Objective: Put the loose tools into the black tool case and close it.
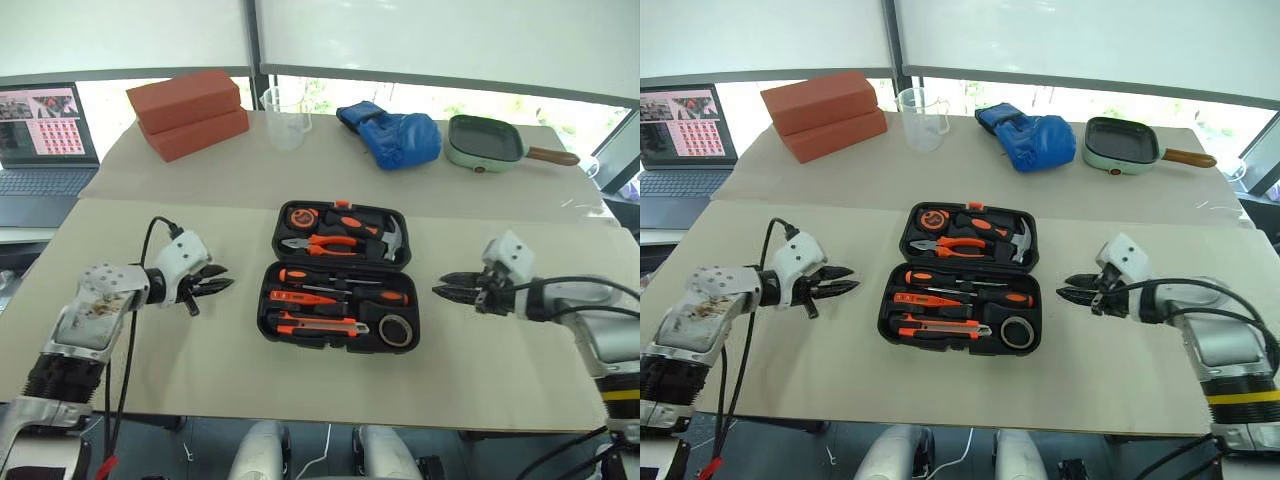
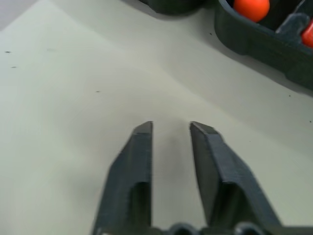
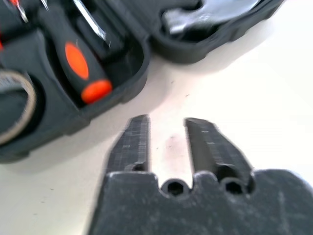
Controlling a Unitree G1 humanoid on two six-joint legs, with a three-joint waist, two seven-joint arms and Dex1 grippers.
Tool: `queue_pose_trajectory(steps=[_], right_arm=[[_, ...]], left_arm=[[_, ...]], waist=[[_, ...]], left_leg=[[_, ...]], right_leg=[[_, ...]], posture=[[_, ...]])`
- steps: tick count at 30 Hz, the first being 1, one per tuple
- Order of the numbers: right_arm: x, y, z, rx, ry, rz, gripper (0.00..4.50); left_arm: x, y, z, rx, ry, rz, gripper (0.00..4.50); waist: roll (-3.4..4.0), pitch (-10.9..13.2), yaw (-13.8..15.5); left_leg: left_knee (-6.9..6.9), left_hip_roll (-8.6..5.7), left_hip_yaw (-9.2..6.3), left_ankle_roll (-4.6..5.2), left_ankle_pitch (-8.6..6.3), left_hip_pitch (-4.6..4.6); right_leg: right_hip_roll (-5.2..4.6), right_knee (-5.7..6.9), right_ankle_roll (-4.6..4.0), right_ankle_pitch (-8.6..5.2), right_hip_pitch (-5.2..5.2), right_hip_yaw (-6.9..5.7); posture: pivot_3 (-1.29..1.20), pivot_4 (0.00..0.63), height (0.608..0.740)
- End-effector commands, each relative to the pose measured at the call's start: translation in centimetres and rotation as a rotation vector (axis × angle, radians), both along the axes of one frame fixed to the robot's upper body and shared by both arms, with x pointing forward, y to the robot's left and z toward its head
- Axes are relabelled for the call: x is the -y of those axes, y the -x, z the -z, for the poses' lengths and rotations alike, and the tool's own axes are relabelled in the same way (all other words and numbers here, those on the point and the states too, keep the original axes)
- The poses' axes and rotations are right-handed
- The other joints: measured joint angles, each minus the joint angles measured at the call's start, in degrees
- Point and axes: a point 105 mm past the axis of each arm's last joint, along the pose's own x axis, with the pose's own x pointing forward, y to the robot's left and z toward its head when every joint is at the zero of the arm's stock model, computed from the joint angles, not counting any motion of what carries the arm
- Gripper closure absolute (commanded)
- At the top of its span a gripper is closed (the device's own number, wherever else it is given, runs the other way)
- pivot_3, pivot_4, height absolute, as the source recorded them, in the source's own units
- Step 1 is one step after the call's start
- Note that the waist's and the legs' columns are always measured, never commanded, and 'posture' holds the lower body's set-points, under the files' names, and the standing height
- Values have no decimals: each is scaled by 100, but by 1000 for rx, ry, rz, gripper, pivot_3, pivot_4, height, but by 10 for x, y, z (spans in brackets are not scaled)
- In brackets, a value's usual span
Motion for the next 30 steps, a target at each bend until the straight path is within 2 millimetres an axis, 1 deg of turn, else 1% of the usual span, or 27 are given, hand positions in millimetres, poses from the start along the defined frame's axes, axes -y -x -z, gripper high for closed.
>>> queue_pose_trajectory(steps=[1, 4, 7, 10, 12, 16, 20, 23, 24, 27, 30], right_arm=[[-12, -5, -7, 62, 42, -72, 4455], [-22, -7, -7, 65, 49, -100, 4455], [-33, -3, -10, 61, 27, -143, 4455], [-42, 8, -11, 49, 8, -209, 4455], [-46, 17, -10, 41, 4, -248, 4455], [-52, 34, -12, 23, -15, -303, 4455], [-55, 47, -11, 9, -19, -314, 4455], [-59, 66, -6, -7, -8, -337, 4455], [-58, 72, -3, -14, -1, -337, 4455], [-58, 86, 7, -50, -18, -291, 4455], [-55, 95, 14, -65, -7, -268, 4455]], left_arm=[[18, -5, -9, 59, -13, 76, 4500], [31, -4, -7, 47, 0, 116, 4500], [43, 2, -4, 24, -11, 170, 4500], [57, 11, -10, 21, 13, 243, 4500], [63, 15, -14, 17, 33, 271, 4500], [69, 33, -20, -19, 29, 361, 4500], [69, 47, -24, -69, 29, 401, 4500], [62, 71, -15, -150, -46, 475, 4500], [57, 75, -11, -164, -66, 465, 4500], [41, 77, 0, -160, -139, 422, 4500], [38, 77, 2, -151, -140, 394, 4500]], waist=[[0, 0, 1], [0, 0, -1], [0, 0, -2], [0, 0, -10], [0, 0, -8], [0, 0, -8], [0, 0, -4], [0, 0, -4], [0, 0, -3], [1, -1, 2], [1, -1, 4]], left_leg=[[2, 0, 1, -1, 0, -10], [3, 1, -2, -1, 1, -26], [3, 1, -1, -1, 1, -28], [3, 2, -2, -1, 1, -29], [1, 3, -5, -1, 1, -31], [2, 3, -9, -1, 1, -38], [3, 4, -16, -1, 1, -44], [3, 4, -18, -1, 1, -44], [0, 5, -20, 0, 0, -43], [-2, 8, -20, 0, 0, -43], [2, 7, -19, 0, 0, -40]], right_leg=[[1, 1, 0, 1, -8, -1], [1, 9, -1, 3, -35, 4], [1, 12, -1, 3, -37, 5], [1, 12, -1, 3, -39, 5], [2, 18, -2, 3, -46, 6], [2, 22, -2, 2, -53, 6], [2, 20, -2, 2, -56, 5], [2, 20, -2, 2, -57, 5], [3, 17, -2, 1, -56, 5], [4, 8, -3, 0, -54, 3], [2, 8, -3, 0, -48, 3]], posture=[[0, 150, 738], [0, 150, 738], [0, 150, 738], [0, 150, 738], [0, 150, 738], [0, 150, 738], [0, 150, 738], [0, 150, 738], [0, 150, 738], [0, 150, 738], [0, 150, 738]])
